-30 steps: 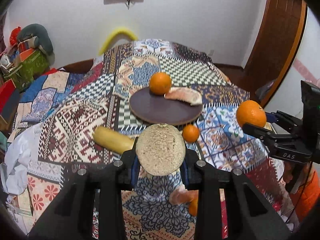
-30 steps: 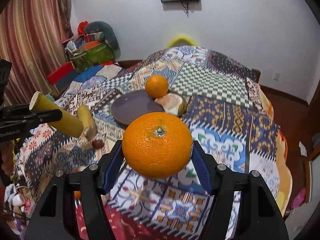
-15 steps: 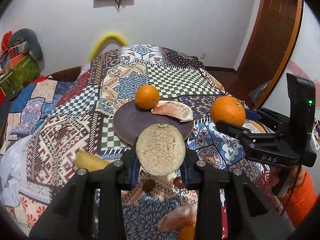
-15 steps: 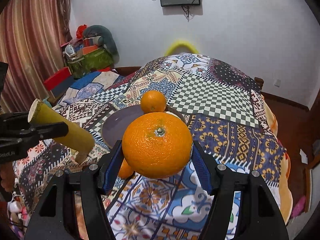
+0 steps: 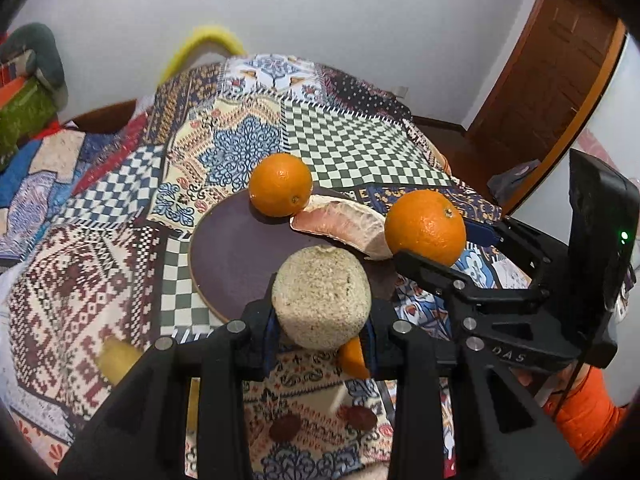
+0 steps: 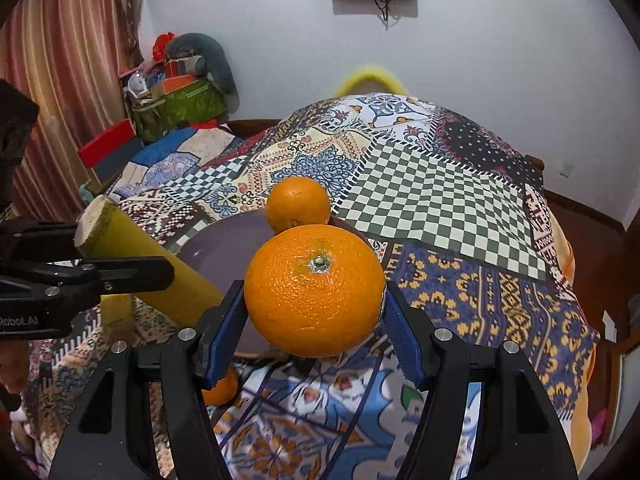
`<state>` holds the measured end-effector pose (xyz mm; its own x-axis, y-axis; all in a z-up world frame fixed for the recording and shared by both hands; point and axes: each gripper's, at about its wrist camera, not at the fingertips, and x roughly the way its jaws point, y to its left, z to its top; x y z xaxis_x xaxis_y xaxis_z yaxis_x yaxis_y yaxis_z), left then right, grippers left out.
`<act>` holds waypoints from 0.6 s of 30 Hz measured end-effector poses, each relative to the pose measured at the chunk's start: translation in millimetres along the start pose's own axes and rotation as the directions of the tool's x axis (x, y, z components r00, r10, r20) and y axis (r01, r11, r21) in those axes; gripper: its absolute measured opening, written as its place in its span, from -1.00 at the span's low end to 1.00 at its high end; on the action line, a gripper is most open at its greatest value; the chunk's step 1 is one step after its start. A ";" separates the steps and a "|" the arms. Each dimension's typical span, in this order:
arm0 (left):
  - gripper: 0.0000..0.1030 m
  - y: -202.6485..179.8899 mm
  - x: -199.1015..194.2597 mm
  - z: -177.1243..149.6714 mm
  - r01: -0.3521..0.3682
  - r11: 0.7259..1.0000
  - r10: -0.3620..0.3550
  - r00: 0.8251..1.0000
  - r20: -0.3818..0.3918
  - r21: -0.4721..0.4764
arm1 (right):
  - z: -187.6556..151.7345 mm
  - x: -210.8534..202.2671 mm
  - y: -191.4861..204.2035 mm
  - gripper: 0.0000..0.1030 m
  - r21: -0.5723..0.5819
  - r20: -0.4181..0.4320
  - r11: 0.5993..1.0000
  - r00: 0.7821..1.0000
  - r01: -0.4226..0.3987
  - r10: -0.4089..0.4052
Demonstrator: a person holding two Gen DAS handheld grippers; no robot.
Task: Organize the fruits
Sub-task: 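Lower the yellow roll onto the plate with the left tool while the right tool places the orange beside it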
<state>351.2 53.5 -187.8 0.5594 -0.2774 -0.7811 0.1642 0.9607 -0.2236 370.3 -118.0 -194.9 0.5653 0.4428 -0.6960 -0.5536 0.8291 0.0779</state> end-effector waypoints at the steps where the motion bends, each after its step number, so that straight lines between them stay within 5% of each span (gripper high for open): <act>1: -0.35 1.3 3.9 1.5 0.002 1.000 -0.002 1.000 -0.006 -0.002 | 1.0 3.2 -0.7 0.23 -0.004 -0.003 1.000 1.000 -0.001 0.001; 9: -0.35 17.5 28.4 21.2 0.014 0.998 -0.015 1.000 -0.023 -0.055 | 8.3 24.5 -3.7 0.22 -0.028 -0.028 1.000 1.000 0.001 -0.002; 18: -0.31 19.9 21.3 11.4 -0.034 0.999 0.035 0.997 0.069 -0.019 | 9.1 35.0 -6.2 0.23 -0.046 -0.054 0.999 0.999 -0.012 0.010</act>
<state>375.7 66.7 -202.3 0.6197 -0.2428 -0.7463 0.1296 0.9696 -0.2077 399.1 -104.5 -213.2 0.5262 0.4320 -0.7325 -0.5878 0.8072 0.0538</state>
